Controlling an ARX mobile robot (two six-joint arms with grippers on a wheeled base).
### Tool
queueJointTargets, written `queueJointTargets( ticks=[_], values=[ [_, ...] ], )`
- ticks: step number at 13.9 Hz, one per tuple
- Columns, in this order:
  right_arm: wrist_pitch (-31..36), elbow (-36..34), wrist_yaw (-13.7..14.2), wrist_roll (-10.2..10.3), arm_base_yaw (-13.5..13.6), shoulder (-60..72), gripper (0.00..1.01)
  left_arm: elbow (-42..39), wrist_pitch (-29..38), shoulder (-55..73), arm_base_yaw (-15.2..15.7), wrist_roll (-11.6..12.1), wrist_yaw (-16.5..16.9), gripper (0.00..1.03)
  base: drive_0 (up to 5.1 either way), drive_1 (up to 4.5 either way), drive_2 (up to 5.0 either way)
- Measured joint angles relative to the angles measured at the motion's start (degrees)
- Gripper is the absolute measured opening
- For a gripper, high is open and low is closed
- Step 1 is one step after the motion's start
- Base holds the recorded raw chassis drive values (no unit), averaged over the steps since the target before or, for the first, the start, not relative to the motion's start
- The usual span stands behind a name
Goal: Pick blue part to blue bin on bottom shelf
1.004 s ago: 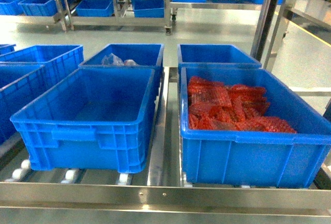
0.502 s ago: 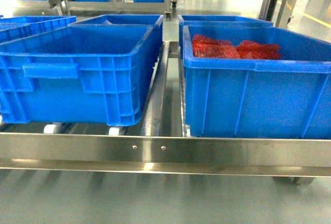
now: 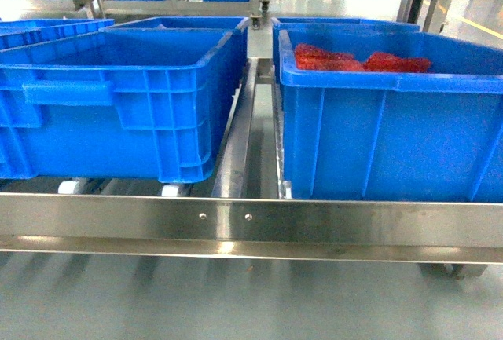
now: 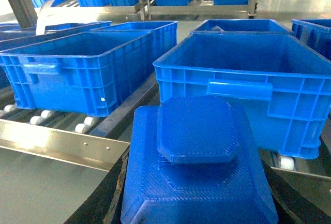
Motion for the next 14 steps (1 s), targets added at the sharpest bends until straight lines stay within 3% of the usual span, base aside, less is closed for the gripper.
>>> queueJointTargets(
  ticks=[14],
  values=[
    [0.1, 0.0, 0.0, 0.0, 0.0, 0.0, 0.98, 0.0, -0.1, 0.0, 0.0, 0.0, 0.1, 0.43, 0.0, 4.18, -4.1]
  ],
)
